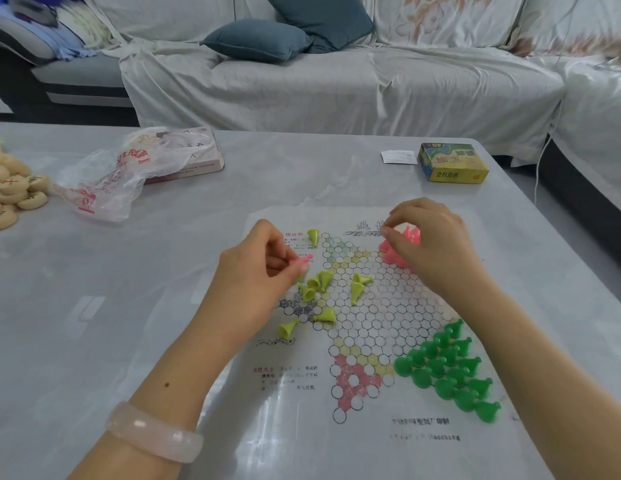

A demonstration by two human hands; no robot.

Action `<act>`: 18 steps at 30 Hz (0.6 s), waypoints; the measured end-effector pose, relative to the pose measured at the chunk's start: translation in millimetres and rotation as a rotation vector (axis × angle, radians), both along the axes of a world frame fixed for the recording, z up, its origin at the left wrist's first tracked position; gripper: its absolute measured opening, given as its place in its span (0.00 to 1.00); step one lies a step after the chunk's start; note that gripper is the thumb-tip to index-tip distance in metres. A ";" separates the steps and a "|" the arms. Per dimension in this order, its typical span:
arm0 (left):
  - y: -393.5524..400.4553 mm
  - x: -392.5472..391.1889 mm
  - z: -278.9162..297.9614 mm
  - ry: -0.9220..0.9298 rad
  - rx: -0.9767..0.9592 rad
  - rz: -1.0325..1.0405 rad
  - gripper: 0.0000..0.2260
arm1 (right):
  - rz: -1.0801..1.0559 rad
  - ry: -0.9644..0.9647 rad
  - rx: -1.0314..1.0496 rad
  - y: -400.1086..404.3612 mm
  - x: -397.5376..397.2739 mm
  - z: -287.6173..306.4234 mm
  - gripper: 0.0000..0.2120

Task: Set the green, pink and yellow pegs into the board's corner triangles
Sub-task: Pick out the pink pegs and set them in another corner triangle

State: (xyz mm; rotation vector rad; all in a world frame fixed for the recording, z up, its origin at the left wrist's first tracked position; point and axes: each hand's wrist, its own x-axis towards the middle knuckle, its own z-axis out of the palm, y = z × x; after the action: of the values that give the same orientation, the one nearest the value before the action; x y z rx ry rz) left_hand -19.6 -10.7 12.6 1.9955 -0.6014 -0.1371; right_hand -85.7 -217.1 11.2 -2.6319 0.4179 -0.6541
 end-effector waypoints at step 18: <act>-4.0 -7.4 2.4 0.148 -0.076 -0.086 0.12 | 0.448 0.026 0.317 33.9 1.6 16.7 0.04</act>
State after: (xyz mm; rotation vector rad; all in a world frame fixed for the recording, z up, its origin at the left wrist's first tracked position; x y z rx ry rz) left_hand -27.1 -14.7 15.0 1.8684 -0.5879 -0.3075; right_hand -84.1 -183.2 27.8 -2.3159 -0.0644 -0.3710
